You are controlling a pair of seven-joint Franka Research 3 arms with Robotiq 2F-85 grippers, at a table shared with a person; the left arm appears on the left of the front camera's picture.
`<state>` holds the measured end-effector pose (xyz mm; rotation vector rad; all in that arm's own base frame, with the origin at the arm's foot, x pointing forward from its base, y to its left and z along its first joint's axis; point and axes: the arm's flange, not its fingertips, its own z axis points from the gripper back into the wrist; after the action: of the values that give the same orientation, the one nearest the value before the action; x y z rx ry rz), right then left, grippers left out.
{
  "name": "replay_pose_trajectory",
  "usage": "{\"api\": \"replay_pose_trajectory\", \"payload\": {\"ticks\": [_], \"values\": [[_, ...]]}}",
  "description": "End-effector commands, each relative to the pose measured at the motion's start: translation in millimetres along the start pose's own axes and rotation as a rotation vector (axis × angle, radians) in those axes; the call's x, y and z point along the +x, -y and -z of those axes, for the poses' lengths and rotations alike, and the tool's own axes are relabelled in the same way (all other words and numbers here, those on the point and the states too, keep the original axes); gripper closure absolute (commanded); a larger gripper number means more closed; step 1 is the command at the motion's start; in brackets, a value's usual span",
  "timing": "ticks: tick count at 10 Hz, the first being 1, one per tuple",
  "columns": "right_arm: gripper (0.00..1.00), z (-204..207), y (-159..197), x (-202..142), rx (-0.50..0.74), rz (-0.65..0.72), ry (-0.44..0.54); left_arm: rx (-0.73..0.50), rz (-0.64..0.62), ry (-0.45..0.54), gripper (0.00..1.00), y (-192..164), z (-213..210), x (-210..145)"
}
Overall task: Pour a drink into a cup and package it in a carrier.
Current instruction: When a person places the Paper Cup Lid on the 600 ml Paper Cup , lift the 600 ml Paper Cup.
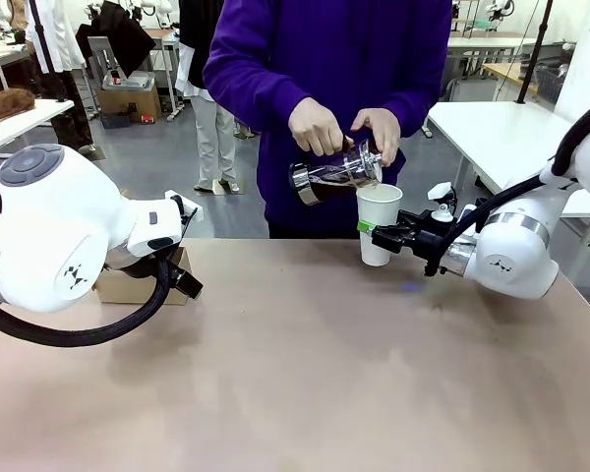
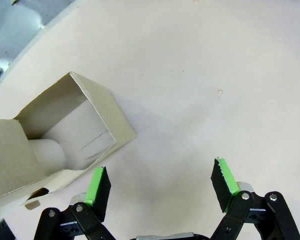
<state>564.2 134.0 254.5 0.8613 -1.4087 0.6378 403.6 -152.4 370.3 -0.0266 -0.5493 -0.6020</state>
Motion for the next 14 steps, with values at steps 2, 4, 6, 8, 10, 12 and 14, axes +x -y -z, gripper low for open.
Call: {"api": "replay_pose_trajectory", "payload": {"ticks": [2, 4, 6, 8, 10, 12, 14], "values": [[0.2, 1.1, -2.2, 3.6, -0.006, -0.005, -0.012, -0.002, -0.002, 0.001, 0.0, -0.2, -0.4, -0.1], [0.2, 1.1, -2.2, 3.6, -0.006, -0.005, -0.012, -0.002, -0.002, 0.001, 0.0, -0.2, -0.4, -0.1], [0.2, 1.1, -2.2, 3.6, -0.006, -0.005, -0.012, -0.002, -0.002, 0.001, 0.0, -0.2, -0.4, -0.1], [0.2, 1.1, -2.2, 3.6, -0.006, -0.005, -0.012, -0.002, -0.002, 0.001, 0.0, -0.2, -0.4, -0.1], [0.2, 1.1, -2.2, 3.6, -0.006, -0.005, -0.012, -0.002, -0.002, 0.001, 0.0, -0.2, -0.4, -0.1], [0.2, 1.1, -2.2, 3.6, -0.006, -0.005, -0.012, -0.002, -0.002, 0.001, 0.0, -0.2, -0.4, -0.1], [0.2, 1.1, -2.2, 3.6, -0.006, -0.005, -0.012, -0.002, -0.002, 0.001, 0.0, -0.2, -0.4, -0.1]]}}
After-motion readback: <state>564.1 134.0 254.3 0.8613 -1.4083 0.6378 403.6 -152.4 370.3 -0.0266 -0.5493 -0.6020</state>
